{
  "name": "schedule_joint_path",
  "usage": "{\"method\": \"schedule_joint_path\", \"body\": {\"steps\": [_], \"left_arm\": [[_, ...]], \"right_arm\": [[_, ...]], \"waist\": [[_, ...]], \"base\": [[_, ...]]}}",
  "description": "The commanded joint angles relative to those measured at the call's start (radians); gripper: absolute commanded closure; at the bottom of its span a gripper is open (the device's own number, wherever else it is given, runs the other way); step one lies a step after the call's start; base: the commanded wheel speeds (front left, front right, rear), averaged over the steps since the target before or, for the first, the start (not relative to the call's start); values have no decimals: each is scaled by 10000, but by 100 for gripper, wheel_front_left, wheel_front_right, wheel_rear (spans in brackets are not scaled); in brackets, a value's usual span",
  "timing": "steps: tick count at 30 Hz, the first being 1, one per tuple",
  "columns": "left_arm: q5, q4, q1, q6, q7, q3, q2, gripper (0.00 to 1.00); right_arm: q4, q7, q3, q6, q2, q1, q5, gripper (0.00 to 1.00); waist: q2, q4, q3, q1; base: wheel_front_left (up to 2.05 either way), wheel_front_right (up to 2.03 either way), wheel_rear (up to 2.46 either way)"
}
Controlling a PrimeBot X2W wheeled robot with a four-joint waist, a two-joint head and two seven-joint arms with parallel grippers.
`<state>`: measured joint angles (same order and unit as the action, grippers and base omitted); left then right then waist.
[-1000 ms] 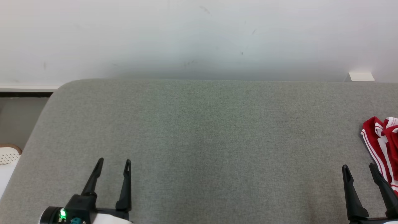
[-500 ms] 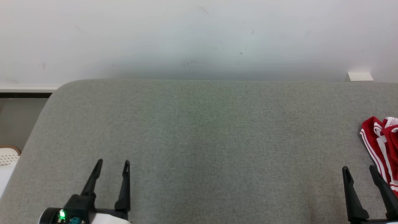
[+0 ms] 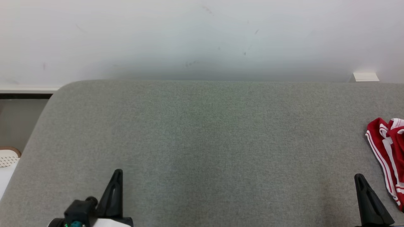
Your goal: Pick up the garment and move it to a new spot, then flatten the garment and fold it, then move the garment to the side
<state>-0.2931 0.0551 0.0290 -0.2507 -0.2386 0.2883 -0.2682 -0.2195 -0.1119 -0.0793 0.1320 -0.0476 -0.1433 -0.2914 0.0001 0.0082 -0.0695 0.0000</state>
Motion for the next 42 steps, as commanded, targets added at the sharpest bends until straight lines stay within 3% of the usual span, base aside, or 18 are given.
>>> {"method": "schedule_joint_path", "body": {"steps": [1, 42], "left_arm": [[-717, -115, 88, 151, 109, -236, -41, 100], [-6889, 902, 488, 1919, 1429, -1670, 726, 100]], "right_arm": [[55, 79, 7, -1, -82, 155, -691, 100], [2207, 338, 200, -9, -351, 1313, -6889, 100]], "waist": [[-1, -2, 14, 0], [-1, -28, 232, 0]], "base": [[0, 0, 0], [0, 0, 0]]}}
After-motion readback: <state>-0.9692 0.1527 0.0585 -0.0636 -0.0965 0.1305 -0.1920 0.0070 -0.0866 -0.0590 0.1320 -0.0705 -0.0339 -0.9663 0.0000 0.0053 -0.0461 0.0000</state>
